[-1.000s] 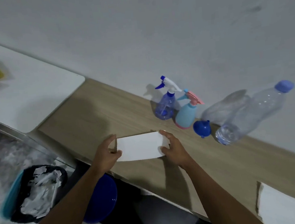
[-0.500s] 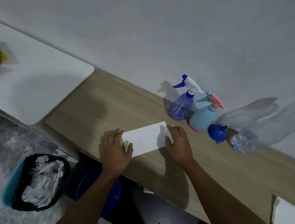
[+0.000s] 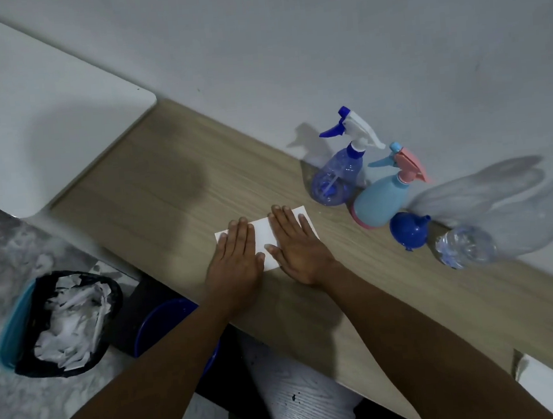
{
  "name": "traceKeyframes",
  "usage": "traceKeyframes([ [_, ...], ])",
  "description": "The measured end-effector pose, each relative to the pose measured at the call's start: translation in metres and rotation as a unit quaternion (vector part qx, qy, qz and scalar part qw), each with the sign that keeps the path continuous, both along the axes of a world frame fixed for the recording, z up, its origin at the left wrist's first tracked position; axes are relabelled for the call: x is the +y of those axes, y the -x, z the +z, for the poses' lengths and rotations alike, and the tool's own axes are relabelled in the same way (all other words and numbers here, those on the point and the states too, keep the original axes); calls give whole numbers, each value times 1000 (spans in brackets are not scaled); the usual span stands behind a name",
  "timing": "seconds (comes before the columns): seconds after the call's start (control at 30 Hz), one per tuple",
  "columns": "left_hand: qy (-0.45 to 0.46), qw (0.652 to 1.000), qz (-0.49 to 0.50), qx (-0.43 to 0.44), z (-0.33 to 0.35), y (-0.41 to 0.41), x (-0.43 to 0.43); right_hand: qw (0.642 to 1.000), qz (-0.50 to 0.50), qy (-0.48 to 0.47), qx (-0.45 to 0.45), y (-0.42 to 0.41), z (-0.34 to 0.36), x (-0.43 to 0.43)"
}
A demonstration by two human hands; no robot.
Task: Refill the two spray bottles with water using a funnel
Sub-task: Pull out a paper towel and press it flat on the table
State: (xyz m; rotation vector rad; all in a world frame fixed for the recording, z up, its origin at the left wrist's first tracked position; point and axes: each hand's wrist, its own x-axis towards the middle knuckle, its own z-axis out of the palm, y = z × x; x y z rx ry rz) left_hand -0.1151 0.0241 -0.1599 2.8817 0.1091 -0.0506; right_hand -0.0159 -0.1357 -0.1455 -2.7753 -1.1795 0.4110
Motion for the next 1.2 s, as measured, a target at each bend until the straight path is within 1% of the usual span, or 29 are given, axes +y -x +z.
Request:
traceKeyframes([
  [0.2,4,999,-34,25,4,-12,-32,1000,-26,-5,14,-5,-1,-38],
  [0.43,-17,997,-70,7,3,-21,-89,997,-74,-24,28,7,0,-103],
  [0.77,-29,993,-110,13,3,-10,-166,996,-83,-40,9,30,-2,-187],
  [1.07,-22,993,-117,16,7,1,-223,995,-92,-46,17,42,-1,-246],
  [1.2,-24,990,-139,27,6,-1,-245,993,-109,-46,20,47,2,-270],
])
